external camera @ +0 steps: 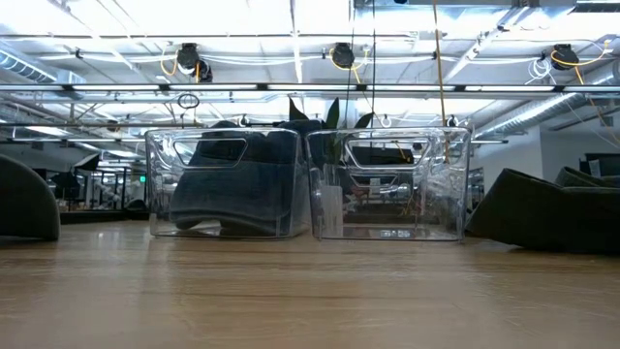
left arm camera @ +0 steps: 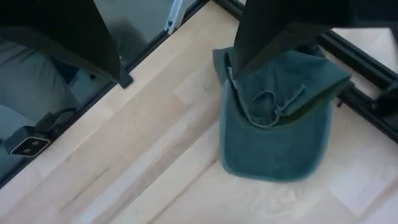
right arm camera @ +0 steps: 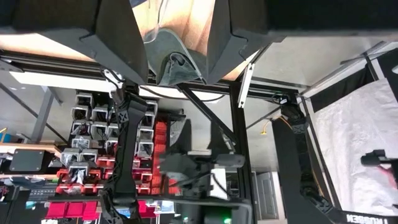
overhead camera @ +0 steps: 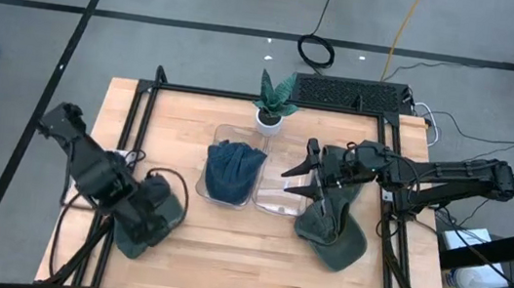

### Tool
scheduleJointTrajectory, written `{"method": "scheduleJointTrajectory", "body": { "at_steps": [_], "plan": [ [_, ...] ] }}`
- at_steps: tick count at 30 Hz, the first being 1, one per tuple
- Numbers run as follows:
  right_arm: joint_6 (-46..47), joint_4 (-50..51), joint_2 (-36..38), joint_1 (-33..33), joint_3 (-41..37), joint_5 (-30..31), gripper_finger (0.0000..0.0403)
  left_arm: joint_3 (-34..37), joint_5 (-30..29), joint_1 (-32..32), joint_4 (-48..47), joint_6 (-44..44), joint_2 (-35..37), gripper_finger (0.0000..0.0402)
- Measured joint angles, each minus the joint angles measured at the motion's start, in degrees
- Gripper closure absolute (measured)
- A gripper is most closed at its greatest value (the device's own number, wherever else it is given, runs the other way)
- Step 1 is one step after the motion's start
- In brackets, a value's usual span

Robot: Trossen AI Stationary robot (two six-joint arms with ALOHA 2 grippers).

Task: Pick & Place hat
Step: Put the bottom left gray cap into the right transparent bin

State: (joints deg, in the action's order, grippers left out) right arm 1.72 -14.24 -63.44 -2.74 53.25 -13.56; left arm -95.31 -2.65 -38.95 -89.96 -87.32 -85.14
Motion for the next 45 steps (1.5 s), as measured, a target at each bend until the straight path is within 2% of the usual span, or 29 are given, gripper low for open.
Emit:
{"method": "scheduleJointTrajectory", "body": {
  "at_steps": [15, 23, 28, 37, 45],
  "plan": [
    [2.17, 3.44, 0.0, 0.0, 0.0, -0.07, 0.0252, 0.98, 2.34, -5.93, 0.04, -3.08, -7.82, 0.0092],
    [0.45, 6.1, 0.0, 0.01, -0.01, -0.15, 0.0252, 11.86, 8.7, -5.81, 0.12, -2.98, -8.35, 0.0092],
    [-0.76, 5.79, 0.02, 0.0, -0.01, -0.09, 0.0252, 17.67, 8.27, -5.37, 1.6, -0.55, -8.34, 0.0092],
    [-0.66, 5.73, 0.02, 0.0, -0.01, -0.07, 0.0252, 25.81, 6.58, -1.48, 13.69, 8.88, -8.33, 0.0092],
    [-1.05, 5.92, 0.0, 0.0, -0.02, -0.04, 0.0252, 31.34, 5.66, 1.16, 16.76, 12.3, -8.31, 0.0092]
  ]
}}
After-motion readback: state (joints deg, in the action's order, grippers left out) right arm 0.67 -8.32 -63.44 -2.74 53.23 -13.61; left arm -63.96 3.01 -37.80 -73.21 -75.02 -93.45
